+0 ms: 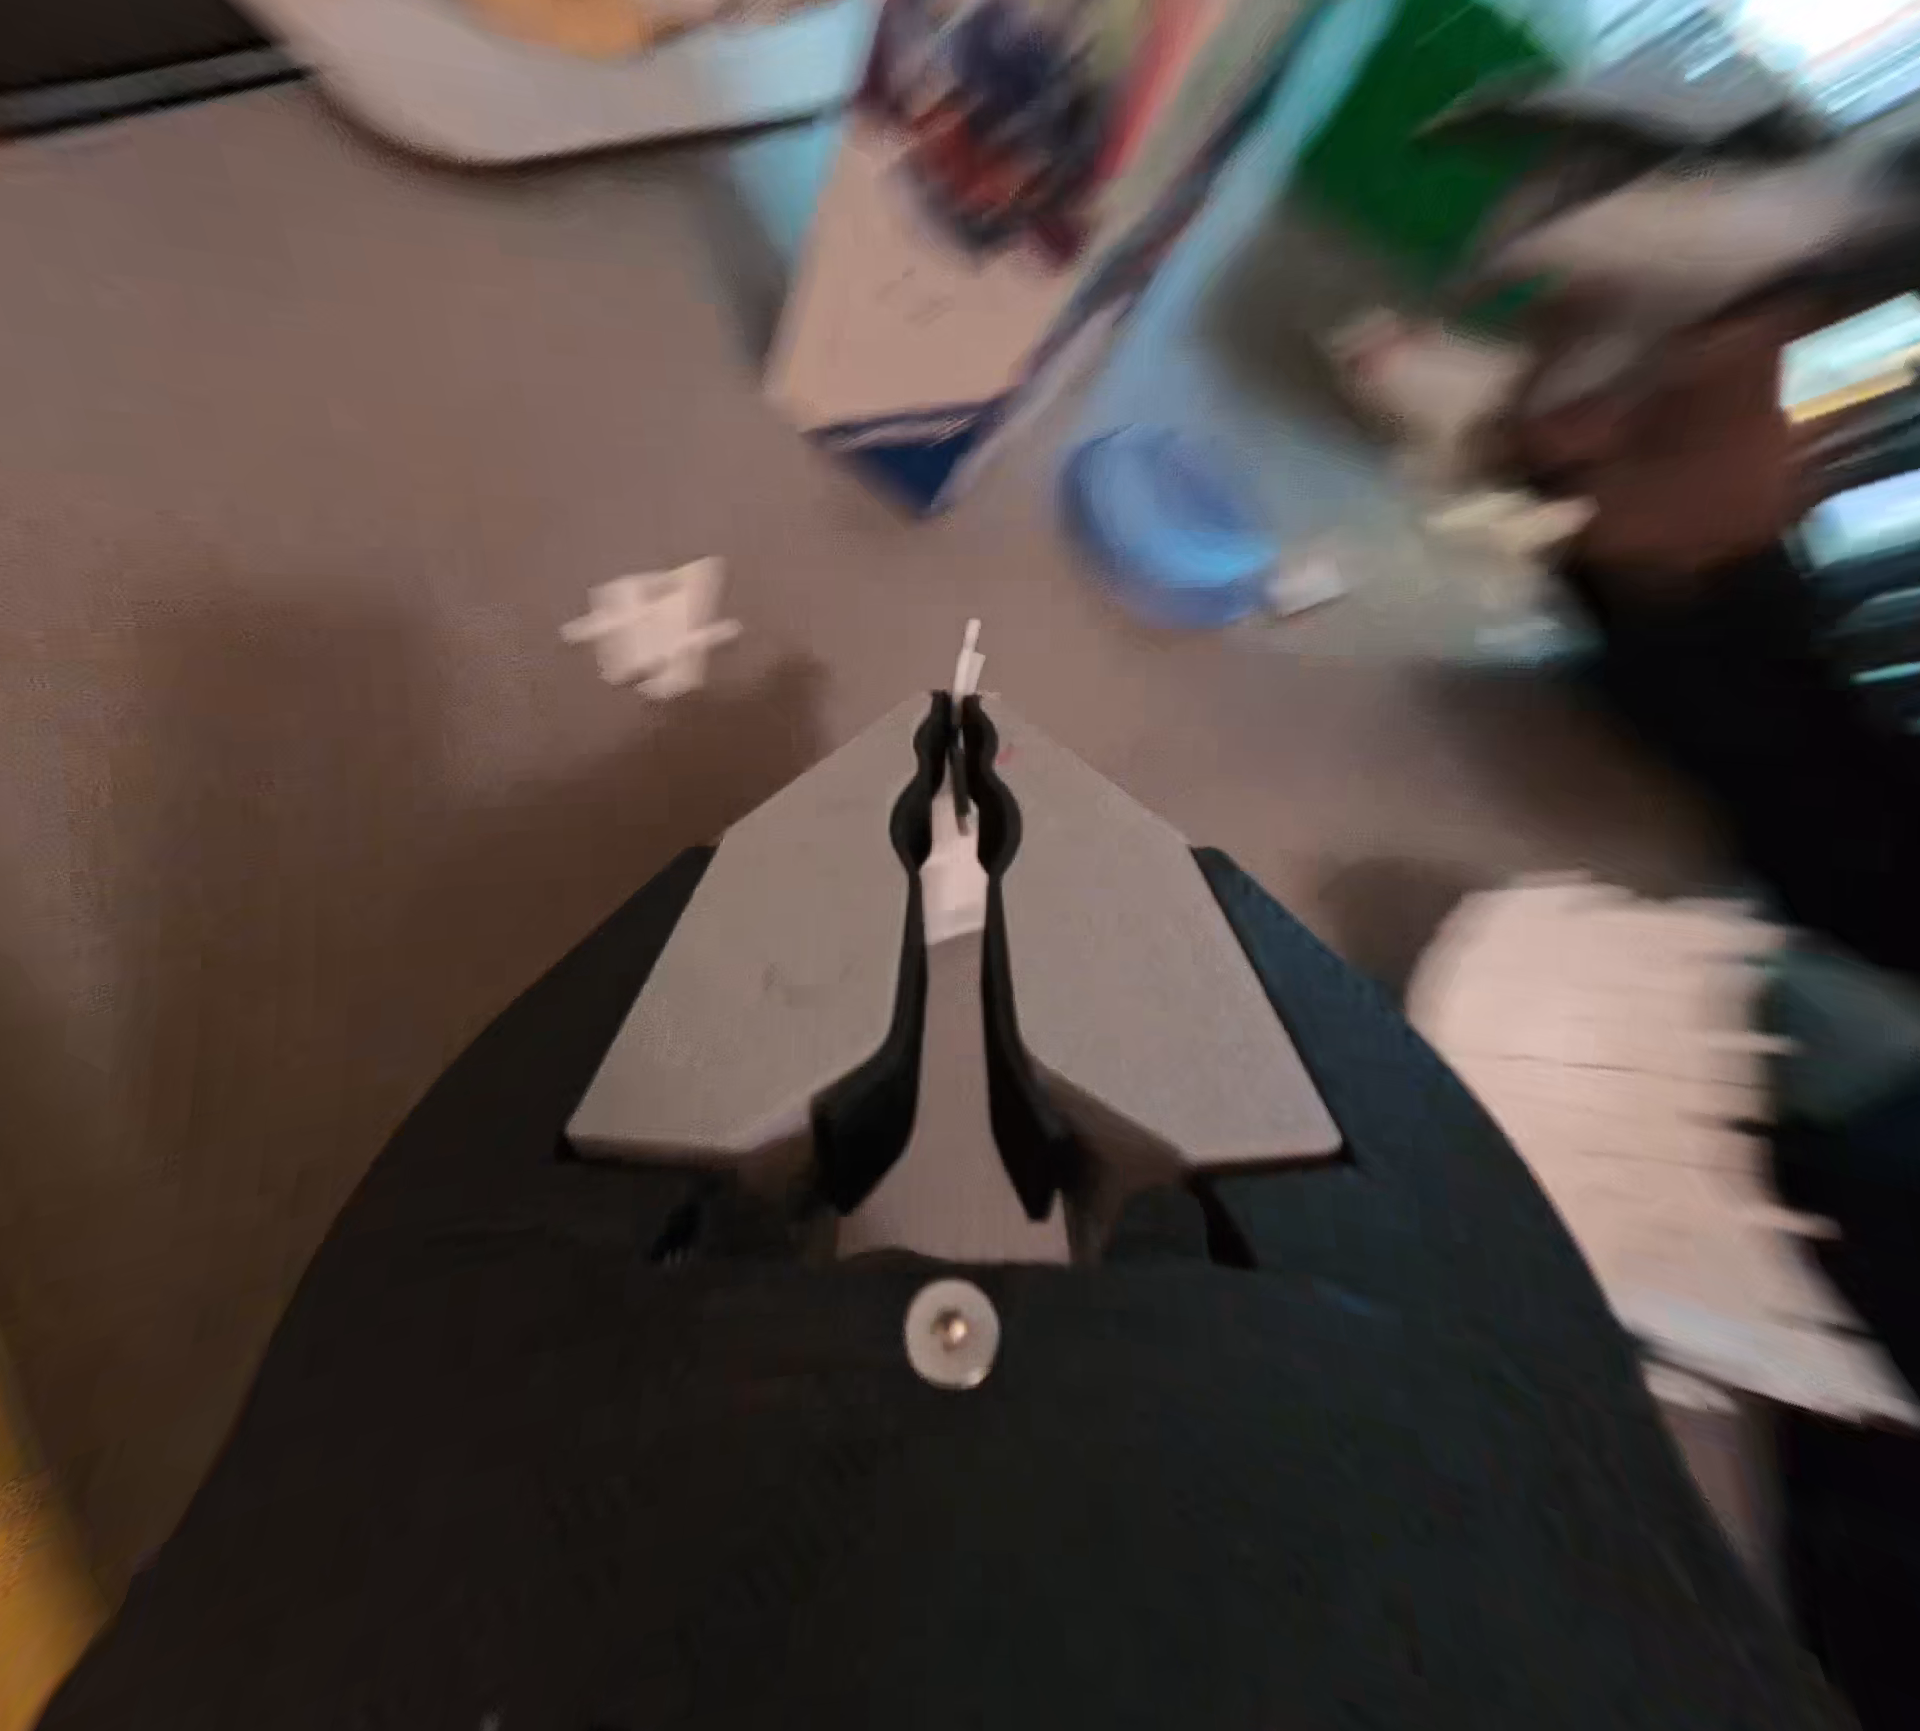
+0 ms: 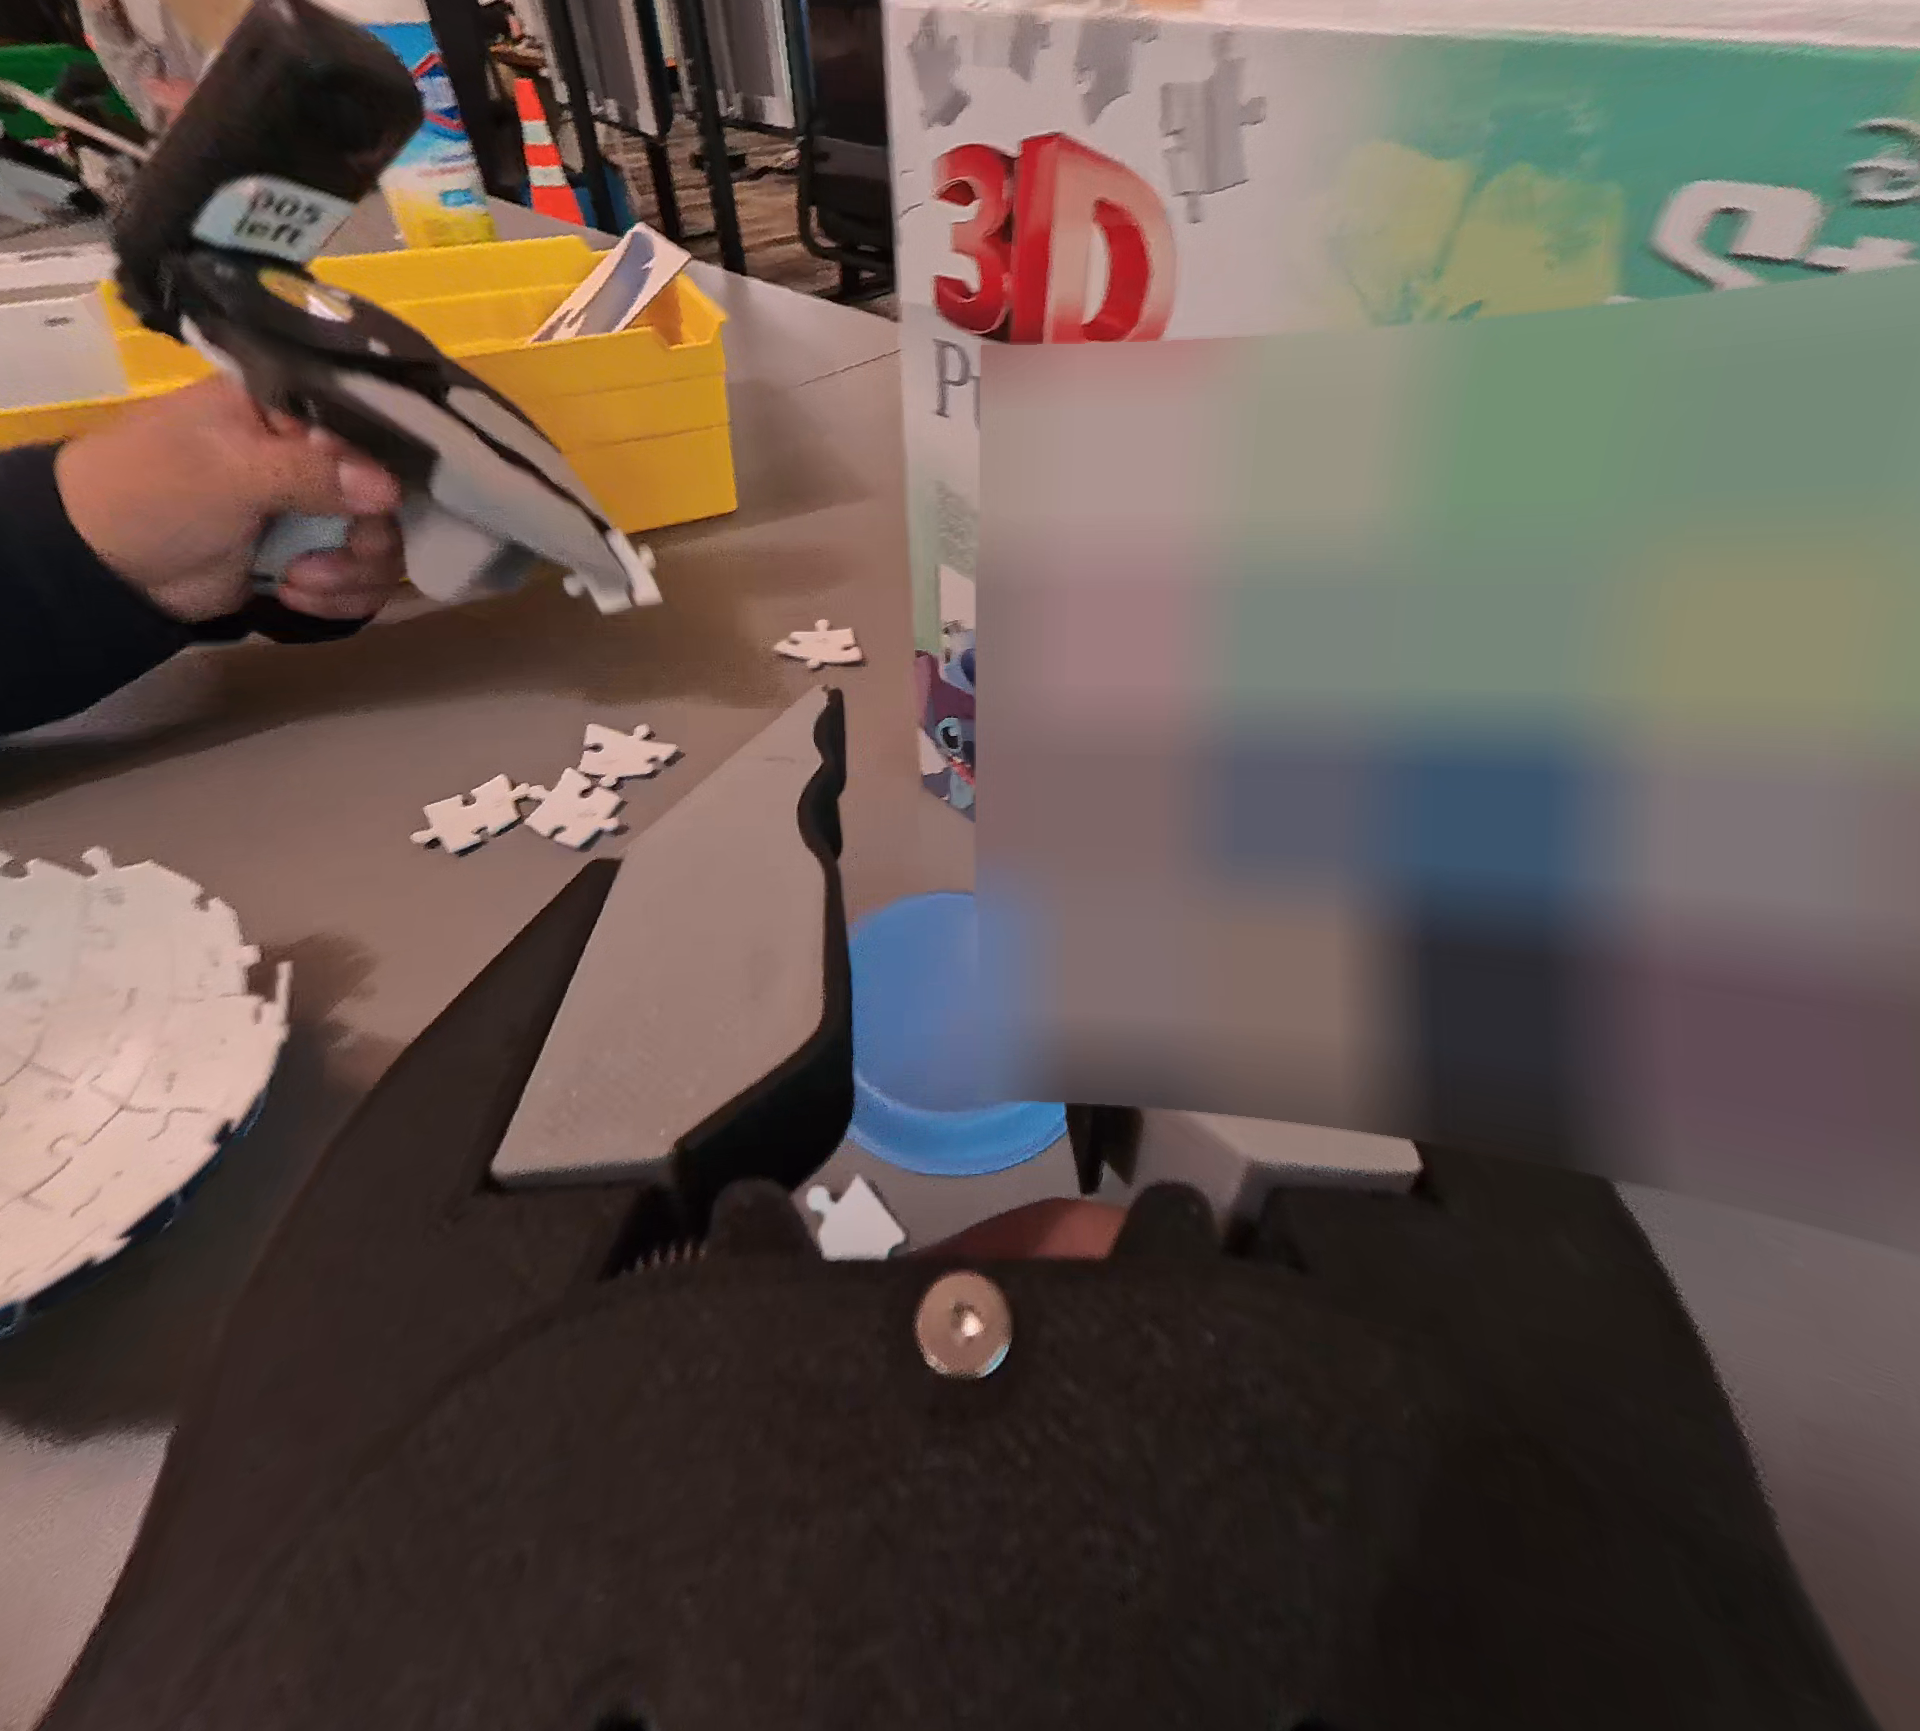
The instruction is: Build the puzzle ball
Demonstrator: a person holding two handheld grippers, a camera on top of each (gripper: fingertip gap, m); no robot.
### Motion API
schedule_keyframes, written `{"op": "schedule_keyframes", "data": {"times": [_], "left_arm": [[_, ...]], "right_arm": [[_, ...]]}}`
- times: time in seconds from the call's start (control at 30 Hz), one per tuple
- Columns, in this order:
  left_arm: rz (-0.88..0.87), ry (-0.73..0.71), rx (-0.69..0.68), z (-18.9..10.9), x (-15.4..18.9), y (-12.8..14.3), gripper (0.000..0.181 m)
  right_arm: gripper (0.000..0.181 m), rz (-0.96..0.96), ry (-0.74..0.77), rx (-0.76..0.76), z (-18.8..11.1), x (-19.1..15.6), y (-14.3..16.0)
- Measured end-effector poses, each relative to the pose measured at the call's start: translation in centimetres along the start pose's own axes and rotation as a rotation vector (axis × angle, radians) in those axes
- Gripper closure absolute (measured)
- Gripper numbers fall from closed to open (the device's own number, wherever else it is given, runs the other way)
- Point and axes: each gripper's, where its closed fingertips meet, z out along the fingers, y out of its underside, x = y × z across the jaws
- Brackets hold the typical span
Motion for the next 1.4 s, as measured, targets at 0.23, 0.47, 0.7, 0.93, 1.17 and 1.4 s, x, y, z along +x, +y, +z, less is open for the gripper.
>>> {"op": "schedule_keyframes", "data": {"times": [0.23,0.47,0.7,0.93,1.17,1.4], "left_arm": [[-0.307,0.430,0.119,-0.8,5.6,-2.3,0.181],[-0.354,0.573,0.005,0.9,9.6,-0.9,0.181],[-0.340,0.584,-0.034,1.9,11.0,0.0,0.181],[-0.333,0.588,-0.056,2.4,11.5,0.5,0.178],[-0.170,0.233,0.004,1.5,6.1,-0.2,0.162],[-0.093,0.124,0.002,1.4,4.9,0.0,0.160]], "right_arm": [[0.141,0.019,-0.205,-0.072,1.7,-4.7,1.4],[0.151,0.240,-0.475,-0.060,2.3,-9.6,1.1],[0.165,0.316,-0.606,-0.110,2.5,-11.7,1.9],[0.181,0.317,-0.644,-0.163,2.5,-12.3,2.9],[0.181,0.275,-0.566,-0.438,1.6,-9.8,7.5],[0.169,0.205,-0.419,-0.523,2.7,-7.5,9.6]]}}
